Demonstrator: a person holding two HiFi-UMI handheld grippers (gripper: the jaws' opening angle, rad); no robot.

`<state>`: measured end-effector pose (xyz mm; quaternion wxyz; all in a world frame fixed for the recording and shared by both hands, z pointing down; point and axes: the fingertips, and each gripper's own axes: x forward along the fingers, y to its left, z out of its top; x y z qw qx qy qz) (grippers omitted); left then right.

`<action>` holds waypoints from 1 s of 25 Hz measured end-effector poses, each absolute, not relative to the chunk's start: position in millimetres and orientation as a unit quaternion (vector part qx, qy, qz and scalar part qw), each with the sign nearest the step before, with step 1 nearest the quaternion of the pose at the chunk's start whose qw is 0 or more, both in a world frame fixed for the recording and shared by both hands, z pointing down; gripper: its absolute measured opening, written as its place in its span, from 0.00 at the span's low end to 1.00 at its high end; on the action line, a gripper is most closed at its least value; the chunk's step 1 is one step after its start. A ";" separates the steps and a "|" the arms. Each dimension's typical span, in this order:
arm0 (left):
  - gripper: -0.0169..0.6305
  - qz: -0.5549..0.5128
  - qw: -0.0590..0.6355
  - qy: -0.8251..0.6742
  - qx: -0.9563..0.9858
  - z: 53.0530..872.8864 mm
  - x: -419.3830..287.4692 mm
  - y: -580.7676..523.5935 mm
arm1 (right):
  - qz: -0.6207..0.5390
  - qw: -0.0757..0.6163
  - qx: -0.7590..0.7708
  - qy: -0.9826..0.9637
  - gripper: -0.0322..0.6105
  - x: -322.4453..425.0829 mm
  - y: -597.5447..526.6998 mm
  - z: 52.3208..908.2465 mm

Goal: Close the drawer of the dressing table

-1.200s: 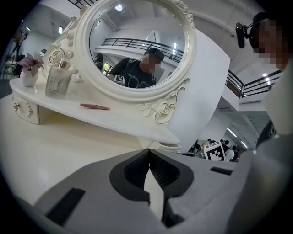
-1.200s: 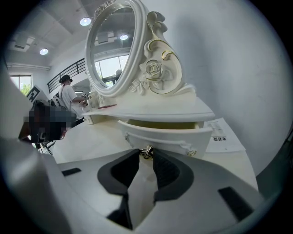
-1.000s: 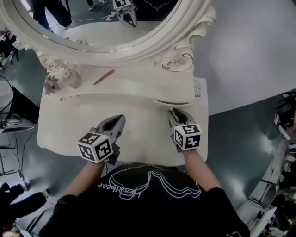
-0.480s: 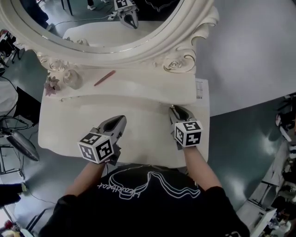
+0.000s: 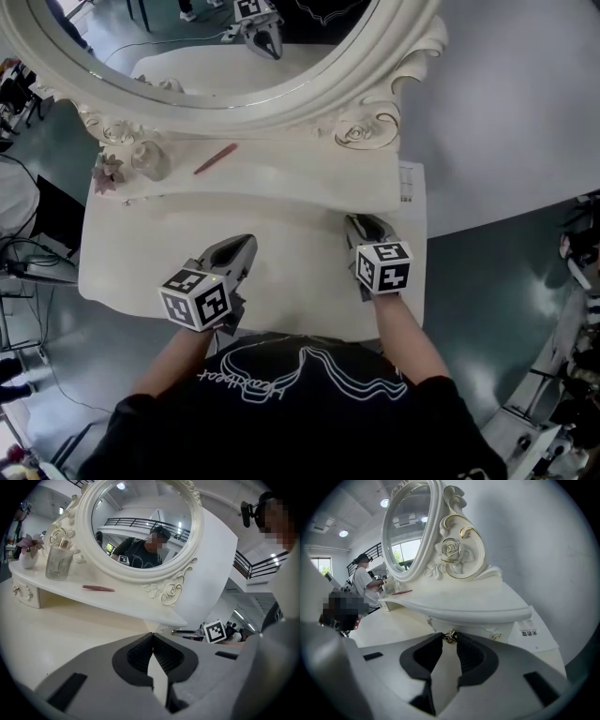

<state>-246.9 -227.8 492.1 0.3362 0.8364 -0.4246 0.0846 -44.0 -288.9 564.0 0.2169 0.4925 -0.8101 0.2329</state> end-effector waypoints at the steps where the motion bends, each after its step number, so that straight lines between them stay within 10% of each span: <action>1: 0.03 0.085 0.335 -0.425 0.837 492.0 -246.8 -227.7 | 0.232 0.217 0.491 -0.811 0.21 -44.0 -288.8 564.2; 11: 0.03 0.084 0.327 -0.409 0.848 477.8 -220.6 -216.7 | 0.236 0.188 0.441 -0.846 0.34 -38.9 -261.5 528.3; 20: 0.03 0.079 0.269 -0.365 0.888 415.1 -173.3 -192.5 | 0.167 0.111 0.349 -0.915 0.06 -43.5 -204.8 418.3; 25: 0.03 0.057 0.229 -0.341 0.910 366.7 -144.6 -173.1 | 0.134 0.092 0.303 -0.939 0.06 -48.4 -174.7 372.6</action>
